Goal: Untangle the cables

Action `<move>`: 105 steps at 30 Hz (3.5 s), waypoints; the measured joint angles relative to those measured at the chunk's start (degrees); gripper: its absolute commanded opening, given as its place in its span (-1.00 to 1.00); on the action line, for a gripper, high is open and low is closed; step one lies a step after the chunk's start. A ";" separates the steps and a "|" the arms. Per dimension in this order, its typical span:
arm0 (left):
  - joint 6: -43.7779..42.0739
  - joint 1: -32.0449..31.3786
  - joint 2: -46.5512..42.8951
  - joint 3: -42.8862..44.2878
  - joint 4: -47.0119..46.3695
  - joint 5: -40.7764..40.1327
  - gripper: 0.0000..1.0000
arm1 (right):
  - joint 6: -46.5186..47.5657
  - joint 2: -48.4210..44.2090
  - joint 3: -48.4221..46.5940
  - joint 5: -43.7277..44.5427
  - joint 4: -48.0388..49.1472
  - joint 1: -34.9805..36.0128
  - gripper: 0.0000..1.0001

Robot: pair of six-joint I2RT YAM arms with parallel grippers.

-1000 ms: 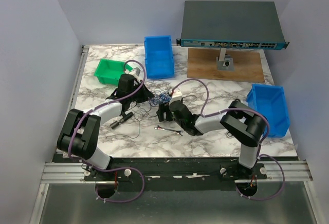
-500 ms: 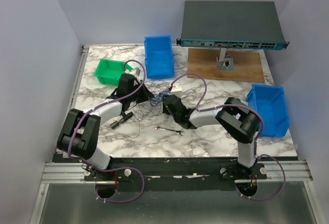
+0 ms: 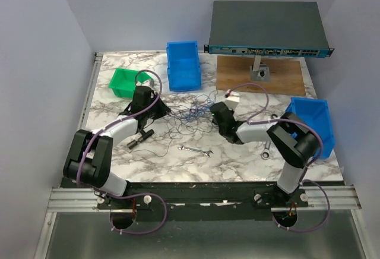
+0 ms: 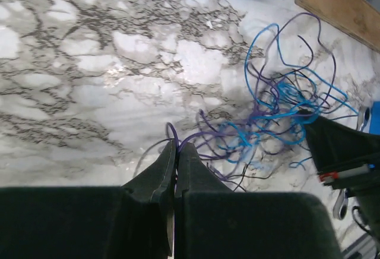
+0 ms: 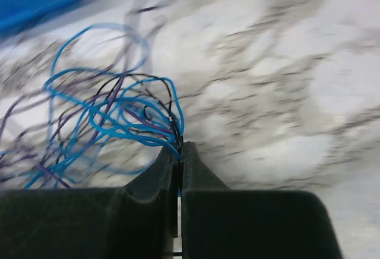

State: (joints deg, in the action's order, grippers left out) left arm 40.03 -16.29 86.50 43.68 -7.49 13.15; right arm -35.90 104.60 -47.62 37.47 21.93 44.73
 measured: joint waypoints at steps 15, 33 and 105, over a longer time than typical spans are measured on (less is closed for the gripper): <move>8.61 0.72 -15.30 -5.84 11.23 -28.89 -1.00 | -21.81 -12.48 12.00 10.60 -6.19 -8.70 -0.99; -0.50 -2.82 -14.05 -7.78 0.81 -19.82 0.28 | -15.63 -12.79 11.21 6.49 -4.68 -8.70 -0.99; 1.20 5.38 -46.07 14.29 42.77 -27.04 -1.00 | -33.27 -17.16 16.61 9.53 -9.88 -14.47 -0.99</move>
State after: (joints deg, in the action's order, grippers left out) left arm 41.23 -10.92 40.42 57.98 35.29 -13.89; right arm -69.17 87.44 -31.00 47.00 12.05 30.26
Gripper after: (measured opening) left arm 0.011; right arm 0.063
